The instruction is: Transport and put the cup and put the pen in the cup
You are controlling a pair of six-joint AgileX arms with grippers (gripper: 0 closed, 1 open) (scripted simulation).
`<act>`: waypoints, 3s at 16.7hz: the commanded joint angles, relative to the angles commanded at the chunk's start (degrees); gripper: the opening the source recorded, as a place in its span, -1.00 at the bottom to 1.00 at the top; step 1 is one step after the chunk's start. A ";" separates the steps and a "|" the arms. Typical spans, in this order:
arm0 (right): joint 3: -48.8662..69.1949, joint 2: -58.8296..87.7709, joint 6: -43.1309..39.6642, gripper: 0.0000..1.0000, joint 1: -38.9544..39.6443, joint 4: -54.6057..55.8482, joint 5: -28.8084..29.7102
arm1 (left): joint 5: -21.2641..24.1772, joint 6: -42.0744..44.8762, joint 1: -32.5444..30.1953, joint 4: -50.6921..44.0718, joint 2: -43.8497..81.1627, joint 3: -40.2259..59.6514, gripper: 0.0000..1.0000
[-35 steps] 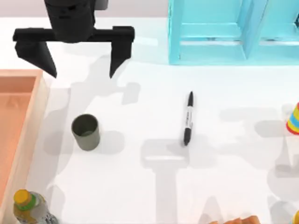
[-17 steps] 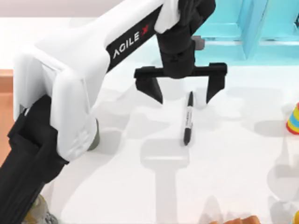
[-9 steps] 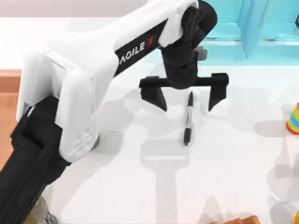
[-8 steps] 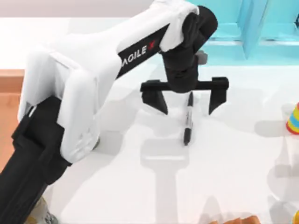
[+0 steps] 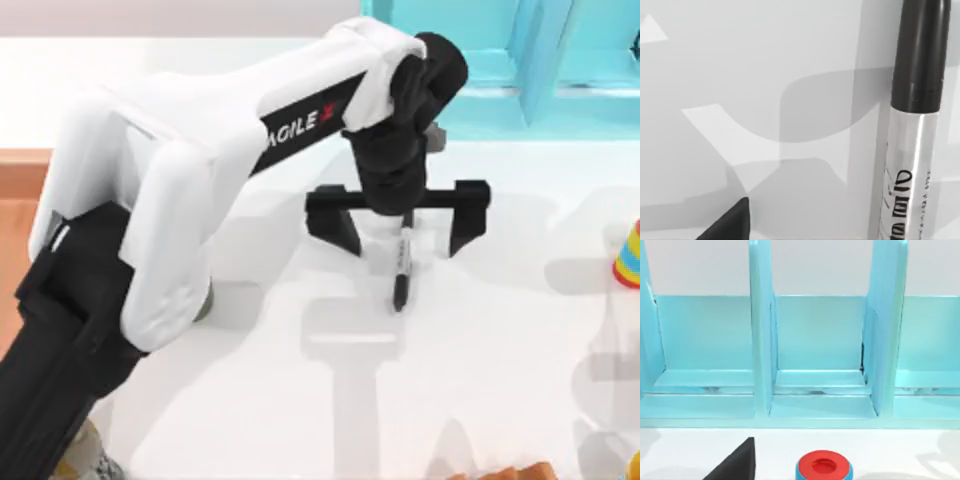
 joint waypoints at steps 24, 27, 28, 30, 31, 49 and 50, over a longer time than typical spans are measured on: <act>0.00 0.00 0.00 1.00 0.00 0.00 0.00 | -2.64 2.15 0.88 -2.15 -4.42 -0.93 -1.00; 0.00 0.00 0.00 1.00 0.00 0.00 0.00 | -2.66 1.45 0.29 -2.33 -6.55 -2.62 -1.00; 0.00 0.00 0.00 1.00 0.00 0.00 0.00 | -2.72 0.86 -0.19 -2.53 -8.24 -4.01 -1.00; 0.00 0.00 0.00 1.00 0.00 0.00 0.00 | -2.93 -0.64 -1.48 -3.09 -12.58 -7.60 -1.00; 0.00 0.00 0.00 1.00 0.00 0.00 0.00 | -3.07 -1.48 -2.27 -3.42 -15.06 -9.63 -1.00; 0.00 0.00 0.00 1.00 0.00 0.00 0.00 | -6.89 -3.50 -5.20 6.93 -35.94 -32.73 -1.00; 0.00 0.00 0.00 1.00 0.00 0.00 0.00 | -7.72 -2.67 -4.60 11.07 -38.23 -36.60 -1.00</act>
